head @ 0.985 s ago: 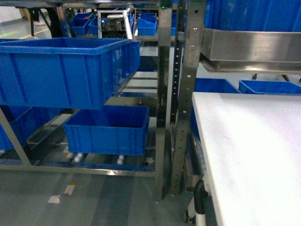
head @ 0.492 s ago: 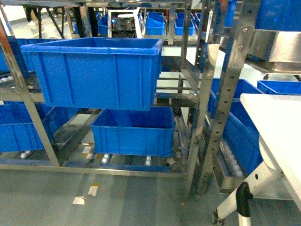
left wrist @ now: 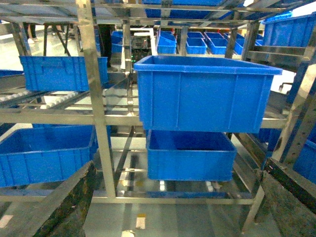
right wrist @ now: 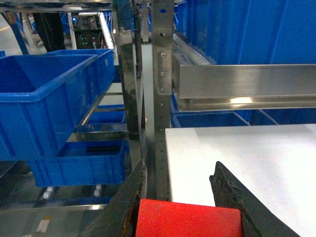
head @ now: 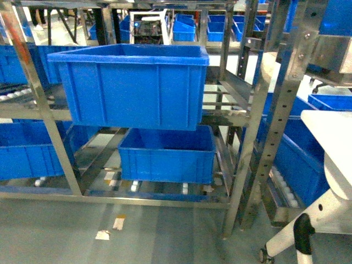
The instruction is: Place magnetic block on left shelf second layer
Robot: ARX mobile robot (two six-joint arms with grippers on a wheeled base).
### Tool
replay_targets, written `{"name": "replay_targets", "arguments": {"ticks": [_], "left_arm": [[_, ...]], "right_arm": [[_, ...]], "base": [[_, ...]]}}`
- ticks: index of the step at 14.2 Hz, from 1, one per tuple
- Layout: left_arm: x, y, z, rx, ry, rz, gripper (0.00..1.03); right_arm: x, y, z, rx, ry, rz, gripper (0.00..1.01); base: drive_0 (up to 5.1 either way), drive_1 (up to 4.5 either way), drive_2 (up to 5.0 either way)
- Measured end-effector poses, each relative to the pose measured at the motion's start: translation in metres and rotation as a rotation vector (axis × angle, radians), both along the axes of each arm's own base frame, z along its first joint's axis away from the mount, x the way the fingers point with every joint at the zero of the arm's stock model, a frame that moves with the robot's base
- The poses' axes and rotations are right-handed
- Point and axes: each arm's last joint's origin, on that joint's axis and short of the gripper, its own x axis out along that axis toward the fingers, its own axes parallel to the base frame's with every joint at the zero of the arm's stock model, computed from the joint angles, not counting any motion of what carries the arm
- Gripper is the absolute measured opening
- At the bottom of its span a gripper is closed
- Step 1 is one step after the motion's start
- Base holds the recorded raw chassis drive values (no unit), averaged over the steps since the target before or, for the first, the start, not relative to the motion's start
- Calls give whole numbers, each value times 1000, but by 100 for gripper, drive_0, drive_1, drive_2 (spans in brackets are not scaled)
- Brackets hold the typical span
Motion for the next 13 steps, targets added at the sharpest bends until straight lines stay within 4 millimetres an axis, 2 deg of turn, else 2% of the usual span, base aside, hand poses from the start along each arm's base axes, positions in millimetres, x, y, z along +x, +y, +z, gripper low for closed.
{"name": "replay_targets", "arguments": {"ticks": [10, 13], "left_arm": [[0, 0, 0, 0, -1, 0, 98], [0, 0, 0, 0, 1, 2, 98]], "right_arm": [[0, 0, 0, 0, 0, 0, 34], [0, 1, 1, 1, -6, 13, 34]], "base": [[-495, 250, 250], [0, 0, 0]]}}
